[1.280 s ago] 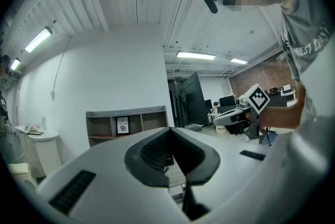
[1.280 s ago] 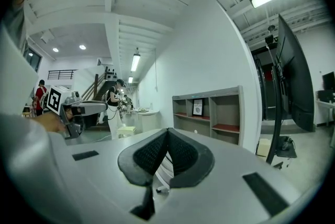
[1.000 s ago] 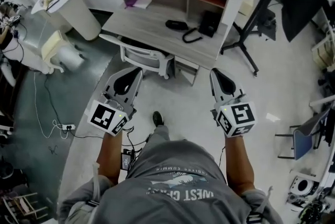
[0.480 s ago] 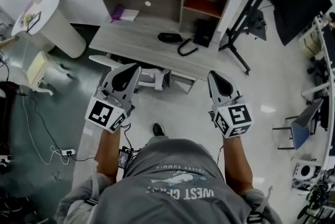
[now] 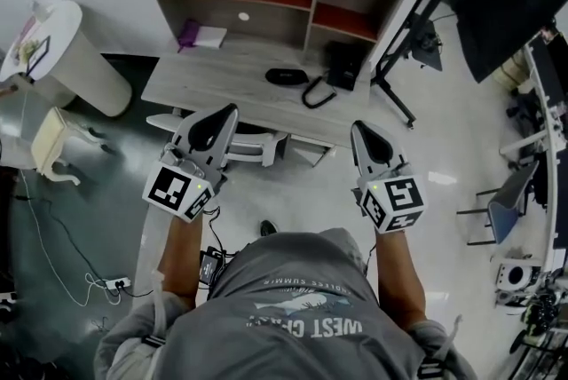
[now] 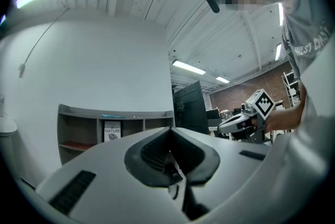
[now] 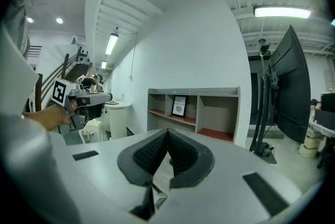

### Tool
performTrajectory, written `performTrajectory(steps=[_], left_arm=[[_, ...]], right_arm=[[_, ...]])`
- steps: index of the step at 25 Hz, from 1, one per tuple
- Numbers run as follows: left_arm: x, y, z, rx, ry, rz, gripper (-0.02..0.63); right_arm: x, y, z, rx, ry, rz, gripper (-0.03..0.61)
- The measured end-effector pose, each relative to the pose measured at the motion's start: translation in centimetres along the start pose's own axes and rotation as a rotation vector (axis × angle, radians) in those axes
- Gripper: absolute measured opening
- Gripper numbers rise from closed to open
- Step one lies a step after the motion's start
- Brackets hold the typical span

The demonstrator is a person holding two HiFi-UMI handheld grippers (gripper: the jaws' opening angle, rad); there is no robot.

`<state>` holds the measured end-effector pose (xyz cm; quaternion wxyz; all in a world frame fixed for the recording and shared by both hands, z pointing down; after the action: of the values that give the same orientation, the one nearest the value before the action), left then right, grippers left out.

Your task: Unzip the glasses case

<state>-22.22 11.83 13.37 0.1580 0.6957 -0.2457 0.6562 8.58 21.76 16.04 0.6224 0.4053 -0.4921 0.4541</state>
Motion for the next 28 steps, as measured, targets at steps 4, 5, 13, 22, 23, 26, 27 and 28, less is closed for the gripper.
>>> performTrajectory(steps=[4,5,13,22,23,26,27,28], left_arm=[[0.4,2.1,0.0,0.002,-0.010,-0.011,-0.002],[0.5,2.5,0.1,0.002,-0.013,-0.014,0.000],[1.7,5.1,0.9,-0.040,0.015,-0.022,-0.002],[2.7,8.4,1.6,-0.148,0.056,-0.003,-0.002],[2.8,8.8,2.0,-0.155,0.062,-0.004,-0.001],[3.5,9.8,3.3,-0.172,0.082,-0.013,-0.001],[3.8,10.1,3.7,-0.177,0.088,-0.018,-0.002],[4.0,10.4,4.2,-0.181,0.093,-0.023,-0.002]], right_arm=[[-0.1,0.7,1.9,0.003,0.015,-0.008,0.011],[-0.2,0.8,2.4,0.002,0.019,-0.011,0.011],[0.2,-1.2,6.8,-0.022,0.037,-0.012,0.011],[1.2,-3.7,14.1,-0.103,0.041,-0.018,0.011],[1.2,-4.1,15.0,-0.111,0.044,-0.018,0.012],[1.5,-5.2,17.5,-0.132,0.059,-0.020,0.012],[1.6,-5.6,18.4,-0.138,0.065,-0.023,0.012],[1.8,-5.9,19.2,-0.144,0.071,-0.027,0.012]])
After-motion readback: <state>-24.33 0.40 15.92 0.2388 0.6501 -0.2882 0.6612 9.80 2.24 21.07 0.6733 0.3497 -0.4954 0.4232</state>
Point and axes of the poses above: the fingertips, and each gripper's own axes: z forward along the fingers, y to its left, x out of its underside, the point moved 10 cm from there along -z, backward along the fingers, and after that the axes turned 1 degree about -z, right-handed, at the moved point
